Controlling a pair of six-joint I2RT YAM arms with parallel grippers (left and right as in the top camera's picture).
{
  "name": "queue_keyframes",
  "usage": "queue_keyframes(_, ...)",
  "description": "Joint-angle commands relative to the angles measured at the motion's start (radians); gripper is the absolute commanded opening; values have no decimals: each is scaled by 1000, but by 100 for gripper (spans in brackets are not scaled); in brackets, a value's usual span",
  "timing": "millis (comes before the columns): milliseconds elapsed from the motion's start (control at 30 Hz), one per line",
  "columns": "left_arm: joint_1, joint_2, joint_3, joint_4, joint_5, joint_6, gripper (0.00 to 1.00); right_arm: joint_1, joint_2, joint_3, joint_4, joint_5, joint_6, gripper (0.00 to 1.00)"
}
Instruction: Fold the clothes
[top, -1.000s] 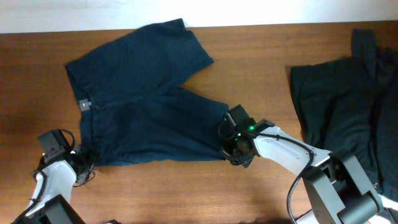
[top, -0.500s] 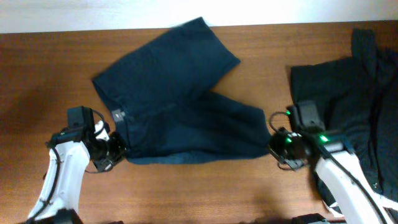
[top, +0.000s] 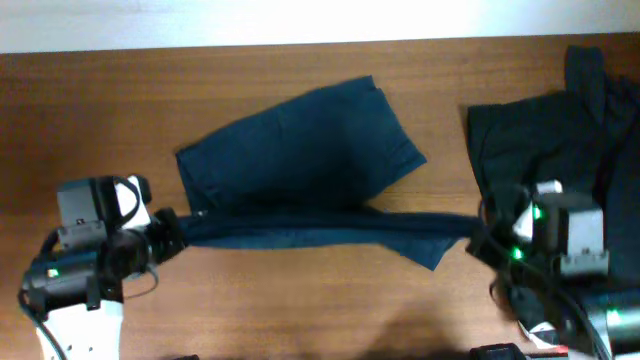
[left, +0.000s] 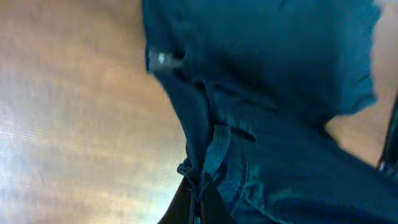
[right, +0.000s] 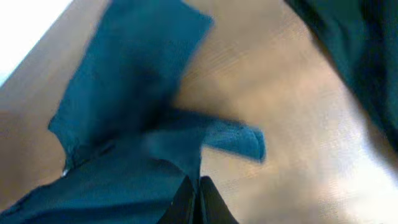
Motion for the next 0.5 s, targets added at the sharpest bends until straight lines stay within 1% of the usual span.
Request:
queue_keyframes(0, 10, 96, 74, 113, -113, -58, 1, -11, 244, 172, 106, 99, -184, 4)
queue_keyframes(33, 10, 122, 74, 148, -114, -86, 1, -10, 332, 230, 132, 95, -224, 4)
queue_keyframes(67, 10, 188, 74, 225, -140, -167, 1, -3, 453, 308, 171, 96, -293, 4)
queue_keyframes(100, 10, 212, 74, 259, -150, -189, 1, 1, 517, 346, 198, 95, -325, 4)
queue_keyframes(167, 10, 288, 74, 373, -151, -229, 1, 2, 635, 399, 258, 95, -330, 4)
queue_keyframes(233, 10, 410, 74, 522, -150, -268, 1, 6, 750, 403, 375, 86, -333, 4)
queue_keyframes(333, 10, 571, 74, 695, -151, -270, 1, 42, 876, 403, 537, 80, -404, 4)
queue_keyframes(467, 9, 750, 74, 914, -146, -270, 1, 72, 1030, 403, 699, 80, -409, 4)
